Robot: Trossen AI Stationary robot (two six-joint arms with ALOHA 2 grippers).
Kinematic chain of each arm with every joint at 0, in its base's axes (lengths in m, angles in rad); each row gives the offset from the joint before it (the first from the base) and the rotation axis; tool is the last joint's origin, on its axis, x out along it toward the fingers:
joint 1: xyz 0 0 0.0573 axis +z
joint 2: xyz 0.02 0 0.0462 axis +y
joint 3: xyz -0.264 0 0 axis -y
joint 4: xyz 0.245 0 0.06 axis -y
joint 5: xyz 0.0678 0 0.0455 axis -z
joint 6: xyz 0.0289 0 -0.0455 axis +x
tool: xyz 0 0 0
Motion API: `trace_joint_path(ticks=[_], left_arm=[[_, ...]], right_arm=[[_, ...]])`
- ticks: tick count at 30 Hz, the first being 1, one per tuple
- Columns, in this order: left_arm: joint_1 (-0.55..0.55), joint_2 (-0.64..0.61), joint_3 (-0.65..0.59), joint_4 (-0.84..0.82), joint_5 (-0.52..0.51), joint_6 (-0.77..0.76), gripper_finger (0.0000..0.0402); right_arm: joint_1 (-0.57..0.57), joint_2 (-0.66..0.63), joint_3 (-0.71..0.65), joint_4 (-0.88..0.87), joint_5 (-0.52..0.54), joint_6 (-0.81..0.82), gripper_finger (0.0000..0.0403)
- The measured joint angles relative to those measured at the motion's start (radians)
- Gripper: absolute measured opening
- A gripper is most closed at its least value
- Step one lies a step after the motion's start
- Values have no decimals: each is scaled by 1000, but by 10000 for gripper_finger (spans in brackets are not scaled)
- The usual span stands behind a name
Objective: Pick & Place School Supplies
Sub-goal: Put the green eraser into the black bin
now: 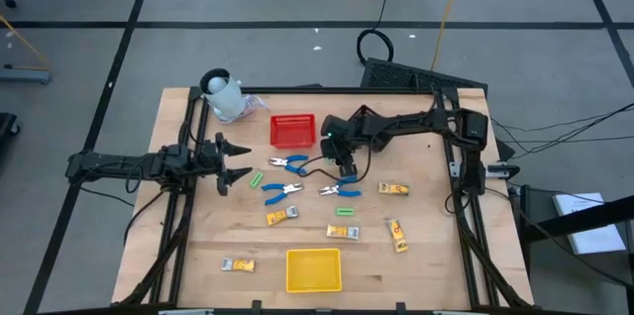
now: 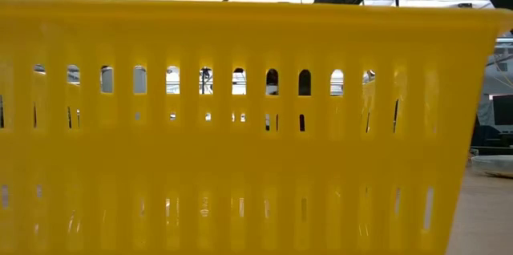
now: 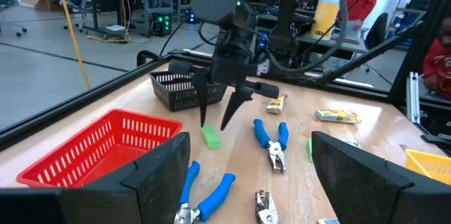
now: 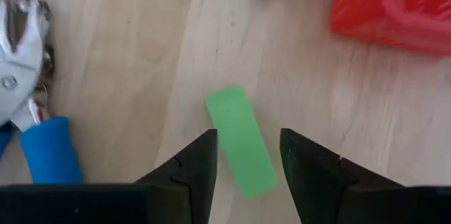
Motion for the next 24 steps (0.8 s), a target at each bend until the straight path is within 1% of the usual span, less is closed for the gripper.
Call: trace_joint_path(ticks=[6,13,18,24], left_arm=[[0,0,0,0,0,0,296],[0,0,0,0,0,0,296],[0,0,0,0,0,0,296],[0,0,0,0,0,0,296]], right_arm=[[-7,3,-1,5,-1,-15,150],[-7,48,-1,9,-1,-17,150],[-7,51,-1,13,-2,-23,150],[-5,51,-1,14,-3,-23,139]])
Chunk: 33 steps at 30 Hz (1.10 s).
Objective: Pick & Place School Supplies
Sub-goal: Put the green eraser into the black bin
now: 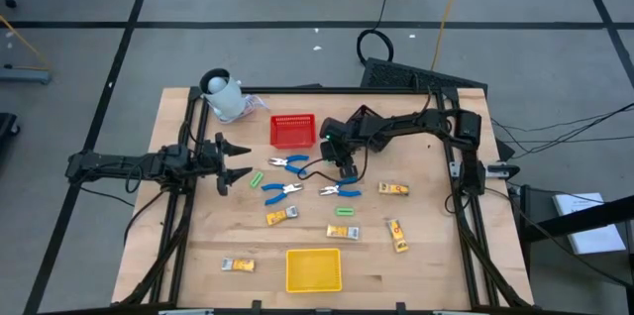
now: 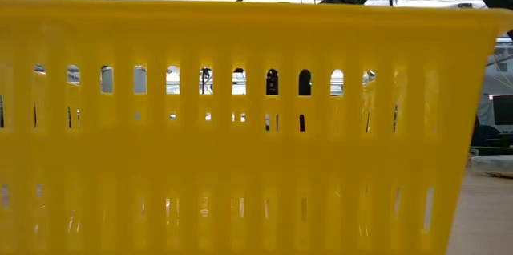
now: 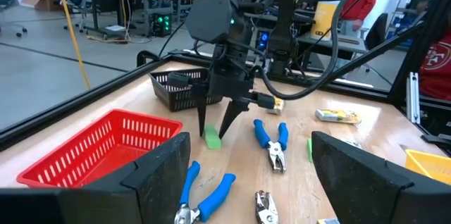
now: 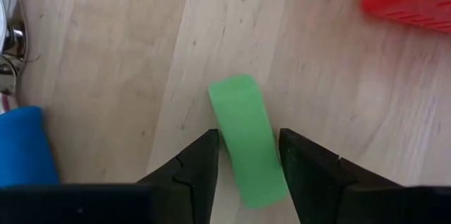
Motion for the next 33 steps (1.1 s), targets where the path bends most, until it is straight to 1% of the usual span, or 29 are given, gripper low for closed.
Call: trace_joint_path(ticks=[4,10,11,16,19,24,33], left_arm=[[0,0,0,0,0,0,296],[0,0,0,0,0,0,296],[0,0,0,0,0,0,296],[0,0,0,0,0,0,296],[0,0,0,0,-1,0,296],[0,0,0,0,-1,0,296],[0,0,0,0,-1,0,296]], right_arm=[[9,0,0,7,0,-1,117],[30,-2,0,9,6,-1,48],[34,-3,0,7,10,-1,41],[49,-4,1,6,22,27,34],[56,-5,2,1,14,50,2],[73,-5,2,1,57,60,4],[78,-3,2,-2,57,61,3]])
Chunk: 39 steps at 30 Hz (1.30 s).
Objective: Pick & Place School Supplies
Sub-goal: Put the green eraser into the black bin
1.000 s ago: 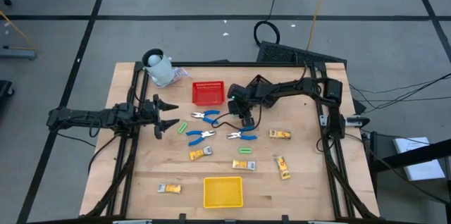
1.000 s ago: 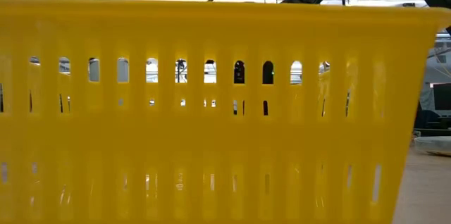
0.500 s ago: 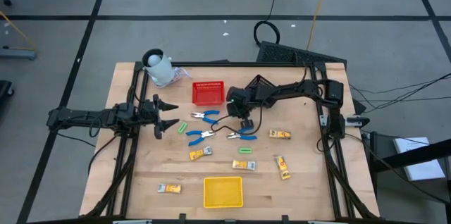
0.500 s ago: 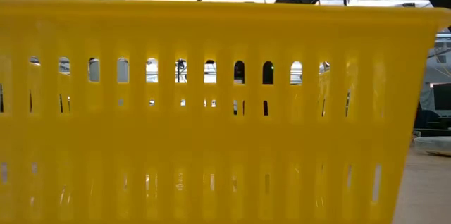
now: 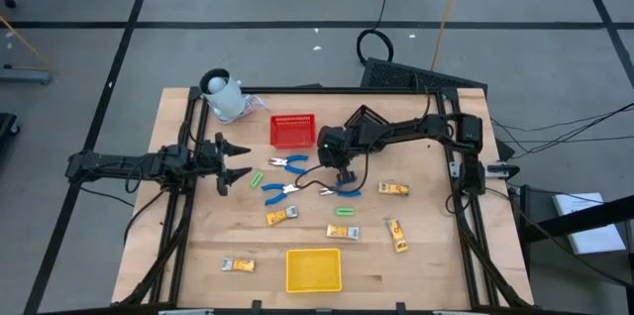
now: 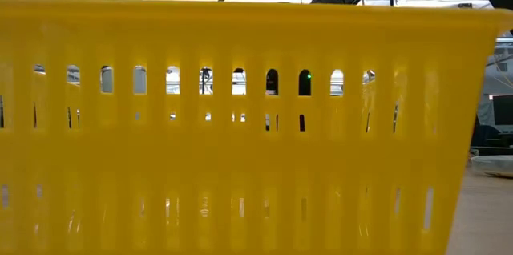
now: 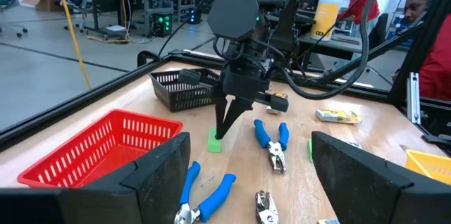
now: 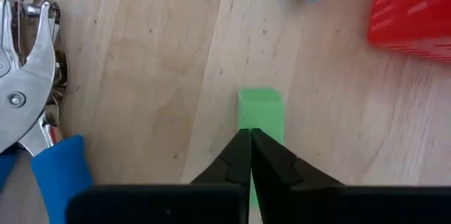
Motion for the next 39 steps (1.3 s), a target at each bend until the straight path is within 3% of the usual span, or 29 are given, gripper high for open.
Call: trace_joint_path(ticks=[17,34,39], left_arm=[[0,0,0,0,0,0,296],[0,0,0,-8,1,6,296],[0,0,0,-9,0,6,296]], right_arm=[[3,2,-2,-12,43,-3,164],[23,-27,-5,-31,153,-3,177],[21,-27,-5,-22,111,-3,182]])
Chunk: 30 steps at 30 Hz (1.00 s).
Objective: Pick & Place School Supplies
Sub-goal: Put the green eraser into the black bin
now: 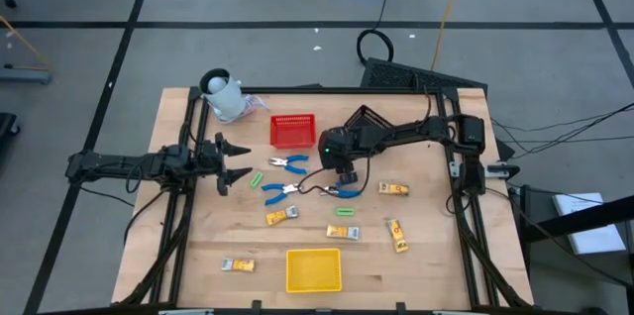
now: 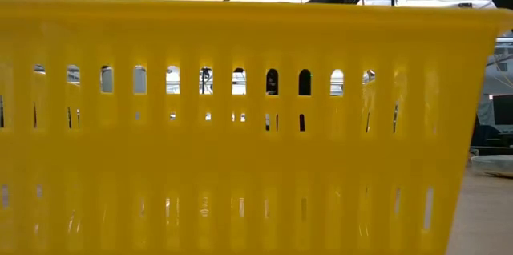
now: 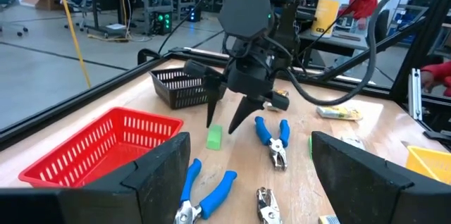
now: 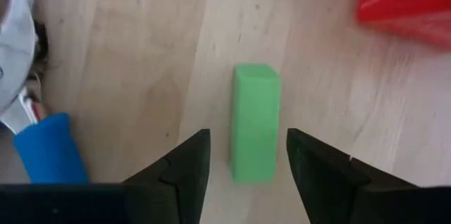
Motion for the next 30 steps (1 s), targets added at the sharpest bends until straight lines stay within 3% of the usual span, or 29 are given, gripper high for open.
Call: trace_joint_path(ticks=[22,30], left_arm=[[0,0,0,-7,-7,0,296],[0,0,0,-7,-8,0,296]], right_arm=[[-49,43,4,70,-115,7,178],[-49,45,4,66,-123,8,118]])
